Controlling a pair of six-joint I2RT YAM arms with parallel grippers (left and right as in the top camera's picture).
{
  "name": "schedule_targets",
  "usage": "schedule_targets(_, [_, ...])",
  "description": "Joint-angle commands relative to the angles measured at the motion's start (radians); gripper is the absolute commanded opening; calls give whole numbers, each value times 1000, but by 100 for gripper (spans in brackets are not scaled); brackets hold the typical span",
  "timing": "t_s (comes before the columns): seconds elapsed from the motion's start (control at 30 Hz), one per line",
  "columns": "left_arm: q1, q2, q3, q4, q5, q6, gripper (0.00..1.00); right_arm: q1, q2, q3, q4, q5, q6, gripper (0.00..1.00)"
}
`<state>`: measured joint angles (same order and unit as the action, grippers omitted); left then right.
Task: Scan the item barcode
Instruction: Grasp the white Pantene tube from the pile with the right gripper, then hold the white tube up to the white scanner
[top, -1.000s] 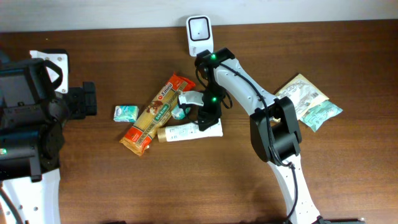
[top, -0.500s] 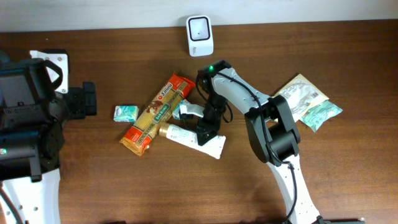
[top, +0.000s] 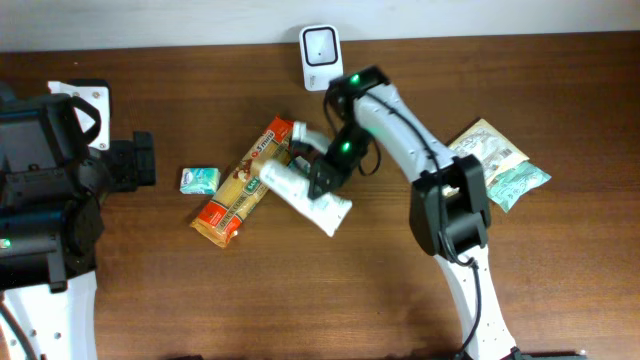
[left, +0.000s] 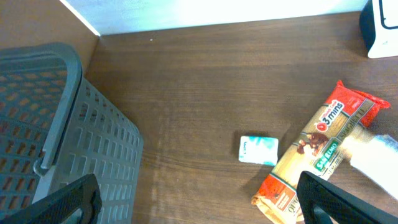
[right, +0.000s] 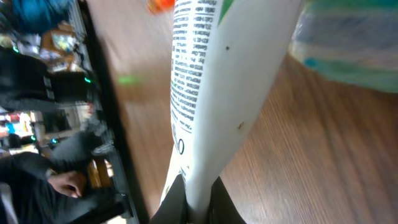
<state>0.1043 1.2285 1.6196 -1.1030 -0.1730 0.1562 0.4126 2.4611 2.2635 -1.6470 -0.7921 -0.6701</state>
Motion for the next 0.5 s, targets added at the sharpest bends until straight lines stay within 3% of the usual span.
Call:
schedule_targets(0.0, [3,-4,4,1,0,-13,99,-48,-88,176,-52,-113,13,4])
schedule_targets(0.13, [3,-4,4,1,0,-13,99,-73,-194,273,-52,-113,32,4])
schedule_targets(0.4, [3,-4,4,1,0,-13,99,-72,-326,273,-51,-113,32,4])
schedule_targets(0.47, [3,-4,4,1,0,-13,99,-72,-326,273,-32,-18,50,4])
